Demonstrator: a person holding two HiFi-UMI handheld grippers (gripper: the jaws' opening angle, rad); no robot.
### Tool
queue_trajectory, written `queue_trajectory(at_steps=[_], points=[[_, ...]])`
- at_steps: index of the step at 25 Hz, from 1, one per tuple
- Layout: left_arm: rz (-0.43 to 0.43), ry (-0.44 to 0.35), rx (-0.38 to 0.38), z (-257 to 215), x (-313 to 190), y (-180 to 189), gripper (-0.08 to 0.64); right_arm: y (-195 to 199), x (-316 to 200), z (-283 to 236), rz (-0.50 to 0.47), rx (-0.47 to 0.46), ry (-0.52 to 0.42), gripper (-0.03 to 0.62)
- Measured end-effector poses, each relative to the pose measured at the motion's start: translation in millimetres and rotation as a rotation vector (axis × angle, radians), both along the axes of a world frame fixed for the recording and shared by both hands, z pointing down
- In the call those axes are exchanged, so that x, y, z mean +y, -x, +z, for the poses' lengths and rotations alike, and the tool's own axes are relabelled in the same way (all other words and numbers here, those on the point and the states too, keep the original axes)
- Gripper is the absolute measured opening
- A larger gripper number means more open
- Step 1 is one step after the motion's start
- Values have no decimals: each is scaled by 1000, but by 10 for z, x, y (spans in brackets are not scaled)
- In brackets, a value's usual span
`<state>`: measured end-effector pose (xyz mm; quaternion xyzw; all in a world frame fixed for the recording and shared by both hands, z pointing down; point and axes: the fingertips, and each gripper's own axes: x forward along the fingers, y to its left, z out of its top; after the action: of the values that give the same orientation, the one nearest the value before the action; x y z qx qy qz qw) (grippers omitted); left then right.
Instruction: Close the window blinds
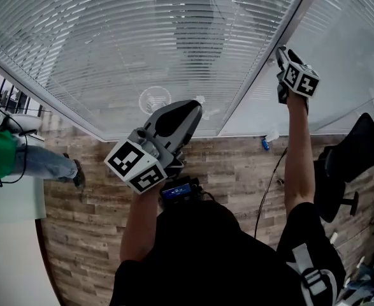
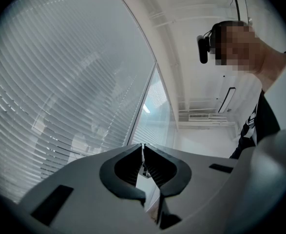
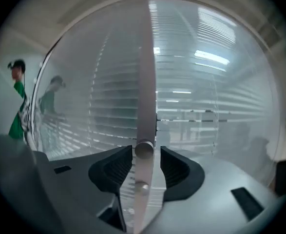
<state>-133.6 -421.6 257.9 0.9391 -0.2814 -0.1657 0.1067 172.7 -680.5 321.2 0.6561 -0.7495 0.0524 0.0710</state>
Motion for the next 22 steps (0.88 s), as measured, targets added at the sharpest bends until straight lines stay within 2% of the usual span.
queue_trajectory(at_steps=[1,3,5,6,7,8,9,12,13,14,16,22], points=[[1,0,1,1,-5,-2,18,23,-12,-7,11,112,-1,165],[3,0,1,5,-4,-19,18,66,-24,-29,24,253,1,164],[6,1,1,6,-2,-33,18,87,-19,-39,29,306,10,129],[7,1,2,1,-2,-33,18,85,-17,-43,33,288,16,127],[6,1,3,-5,-1,-28,18,76,-14,-51,35,228,19,126],[6,0,4,-11,1,-21,18,62,-7,-62,34,113,22,124],[5,-1,4,-13,1,-14,18,45,1,-72,25,-61,27,123],[3,-2,4,-4,-15,-10,18,-18,-6,-46,-40,-707,57,123],[3,-1,4,1,-22,-14,18,-37,-15,-24,-58,-853,66,123],[2,0,3,4,-26,-16,18,-51,-23,-4,-68,-948,72,123],[3,-1,2,2,-22,-12,18,-60,-21,17,-75,-1046,77,123],[11,-1,0,-5,-33,-45,18,-62,-26,53,-92,-1205,91,124]])
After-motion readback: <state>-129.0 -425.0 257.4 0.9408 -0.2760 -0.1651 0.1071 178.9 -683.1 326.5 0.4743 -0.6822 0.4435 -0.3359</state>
